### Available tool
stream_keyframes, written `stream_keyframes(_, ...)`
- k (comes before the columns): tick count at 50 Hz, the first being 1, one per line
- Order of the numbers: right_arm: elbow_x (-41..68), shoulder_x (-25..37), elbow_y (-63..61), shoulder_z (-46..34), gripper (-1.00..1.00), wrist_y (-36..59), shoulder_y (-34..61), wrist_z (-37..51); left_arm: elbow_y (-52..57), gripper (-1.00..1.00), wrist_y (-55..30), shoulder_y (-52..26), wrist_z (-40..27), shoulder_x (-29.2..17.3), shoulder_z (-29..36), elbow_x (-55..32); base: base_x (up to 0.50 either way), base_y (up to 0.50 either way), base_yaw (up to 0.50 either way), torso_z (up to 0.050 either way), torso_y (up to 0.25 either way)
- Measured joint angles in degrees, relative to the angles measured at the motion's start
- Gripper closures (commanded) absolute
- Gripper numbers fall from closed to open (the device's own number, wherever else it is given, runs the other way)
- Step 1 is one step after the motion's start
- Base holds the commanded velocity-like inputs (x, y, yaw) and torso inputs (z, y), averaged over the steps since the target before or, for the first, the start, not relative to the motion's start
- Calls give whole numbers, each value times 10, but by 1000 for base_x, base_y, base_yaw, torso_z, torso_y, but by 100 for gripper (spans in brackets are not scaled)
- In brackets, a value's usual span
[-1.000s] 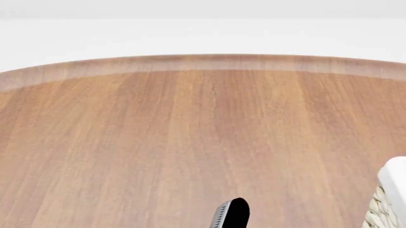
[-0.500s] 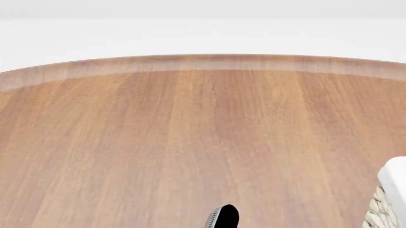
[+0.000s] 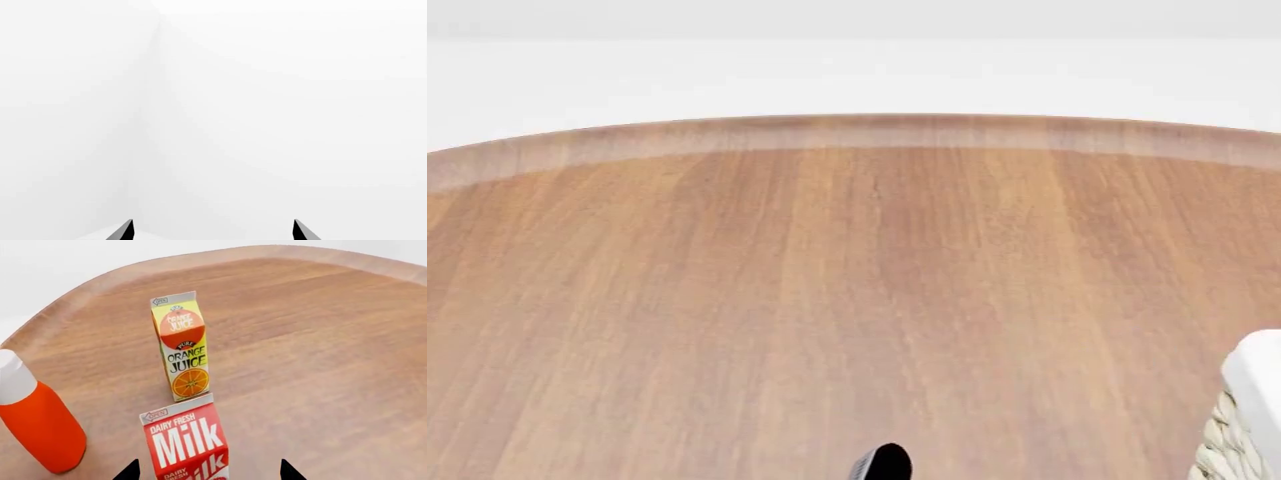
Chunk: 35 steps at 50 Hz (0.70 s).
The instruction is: Pick the milk and place it in the basket.
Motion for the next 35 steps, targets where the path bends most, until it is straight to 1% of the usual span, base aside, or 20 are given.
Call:
stream_keyframes(23,-13,-2,13,-16,-100,-11,-1,-1,-1,-100,4,2,-1,-2,-1,-2,0,0,0,0,0)
stream_keyframes(35,-20,-22,58,-33,-100,-21,15,-19,-2,-100,4,2,-4,-4,-4,-5,0,0,0,0,0)
